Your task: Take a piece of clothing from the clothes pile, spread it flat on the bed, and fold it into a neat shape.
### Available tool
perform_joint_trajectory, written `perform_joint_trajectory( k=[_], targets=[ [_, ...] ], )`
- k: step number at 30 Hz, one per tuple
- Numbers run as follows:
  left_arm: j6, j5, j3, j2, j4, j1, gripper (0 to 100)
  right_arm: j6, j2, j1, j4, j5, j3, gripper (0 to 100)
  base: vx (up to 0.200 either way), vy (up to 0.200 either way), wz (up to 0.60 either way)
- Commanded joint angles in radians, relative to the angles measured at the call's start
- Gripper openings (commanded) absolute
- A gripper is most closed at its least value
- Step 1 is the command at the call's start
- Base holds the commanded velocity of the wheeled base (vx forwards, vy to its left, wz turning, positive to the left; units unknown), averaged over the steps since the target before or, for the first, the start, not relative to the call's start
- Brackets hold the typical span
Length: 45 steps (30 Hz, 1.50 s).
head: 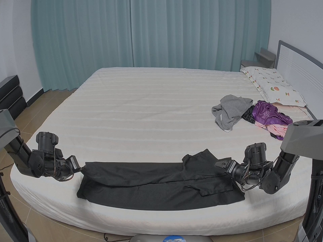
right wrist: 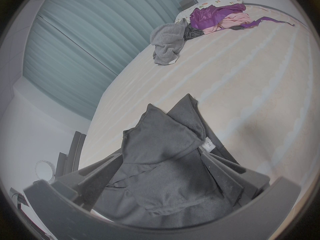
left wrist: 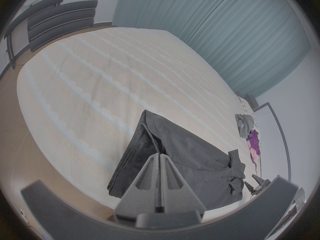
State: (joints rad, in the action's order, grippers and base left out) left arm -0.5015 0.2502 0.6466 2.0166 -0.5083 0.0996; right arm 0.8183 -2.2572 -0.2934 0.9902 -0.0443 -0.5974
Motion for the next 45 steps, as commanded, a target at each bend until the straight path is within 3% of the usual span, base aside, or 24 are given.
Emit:
perform_joint_trajectory(
  k=[1,7,19,20,28,45],
  targets=[
    [0.000,0.000,-0.001,-0.009,-0.001,0.000,0,0.001,-0.027,0.002,-0.024,0.014,-0.051,100,0.000,0.000,0.00],
    [-0.002,0.000,0.002,-0.009,-0.001,0.002,0,-0.005,-0.054,0.010,-0.073,0.063,-0.107,100,0.000,0.000,0.00],
    [-0.006,0.000,0.001,-0.007,-0.001,0.000,0,-0.030,-0.116,0.011,-0.182,0.075,-0.226,100,0.000,0.000,0.00],
    [-0.006,0.000,0.002,-0.007,-0.001,0.000,0,-0.028,-0.124,0.011,-0.185,0.084,-0.237,0,0.000,0.000,0.00],
    [-0.005,-0.003,0.001,-0.006,-0.001,0.000,0,-0.025,-0.084,0.013,-0.180,0.142,-0.232,0,0.000,0.000,0.00],
    [0.012,-0.006,-0.004,0.019,-0.001,0.005,0,0.028,-0.002,0.045,-0.174,0.116,-0.174,0,0.000,0.000,0.00]
  ],
)
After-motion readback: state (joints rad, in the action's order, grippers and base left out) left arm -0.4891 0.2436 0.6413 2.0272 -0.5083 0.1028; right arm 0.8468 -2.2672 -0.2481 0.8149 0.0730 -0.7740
